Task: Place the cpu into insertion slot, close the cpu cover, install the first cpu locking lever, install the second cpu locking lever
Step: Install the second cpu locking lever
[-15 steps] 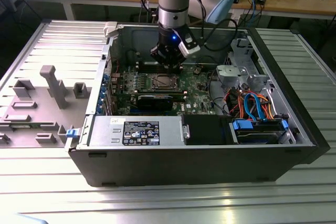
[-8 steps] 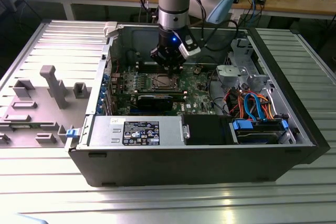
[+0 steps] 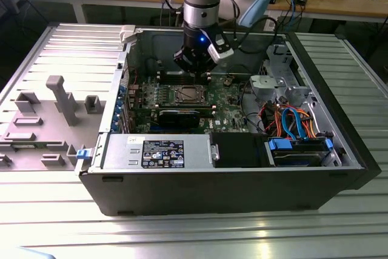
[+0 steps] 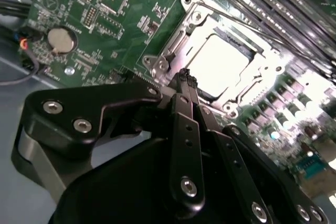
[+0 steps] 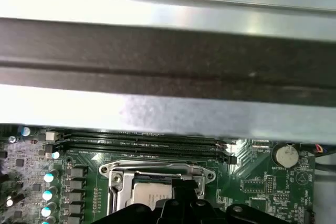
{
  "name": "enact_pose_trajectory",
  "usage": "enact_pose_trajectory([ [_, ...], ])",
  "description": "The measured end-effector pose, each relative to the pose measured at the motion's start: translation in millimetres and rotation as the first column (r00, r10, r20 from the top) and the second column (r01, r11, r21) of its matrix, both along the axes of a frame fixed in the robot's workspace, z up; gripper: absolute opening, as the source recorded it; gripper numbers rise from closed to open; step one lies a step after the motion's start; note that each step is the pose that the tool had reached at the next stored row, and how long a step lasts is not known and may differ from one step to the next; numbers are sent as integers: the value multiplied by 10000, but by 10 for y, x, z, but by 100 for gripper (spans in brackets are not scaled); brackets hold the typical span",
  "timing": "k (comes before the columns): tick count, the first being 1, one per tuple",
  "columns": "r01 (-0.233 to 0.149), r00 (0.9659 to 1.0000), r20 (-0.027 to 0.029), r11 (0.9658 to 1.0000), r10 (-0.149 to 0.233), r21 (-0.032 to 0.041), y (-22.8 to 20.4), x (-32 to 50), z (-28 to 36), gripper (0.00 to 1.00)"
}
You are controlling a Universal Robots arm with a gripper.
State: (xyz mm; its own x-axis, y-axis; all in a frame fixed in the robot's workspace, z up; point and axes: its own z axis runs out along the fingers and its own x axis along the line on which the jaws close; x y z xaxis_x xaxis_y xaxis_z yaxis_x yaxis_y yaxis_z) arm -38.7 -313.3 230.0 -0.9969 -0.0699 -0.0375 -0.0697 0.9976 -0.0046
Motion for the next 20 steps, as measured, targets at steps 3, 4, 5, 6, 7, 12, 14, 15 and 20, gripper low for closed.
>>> enact_pose_trajectory([
  [3,-1,10000,0,10000,1,-3,-1,0,74,11],
  [4,-1,10000,2,10000,1,-8,-1,1,74,11],
  [5,-2,10000,0,10000,2,-19,-3,0,75,11],
  [6,-2,10000,0,10000,2,-20,-11,0,74,11],
  [7,0,10000,0,10000,0,-22,-19,0,74,11],
  [12,-1,10000,0,10000,1,-40,-75,0,66,11],
  [14,0,10000,0,10000,0,-67,-86,0,65,11],
  [15,0,10000,0,10000,0,-76,-87,0,66,11],
  [20,0,10000,0,9999,0,-121,-87,0,150,11],
])
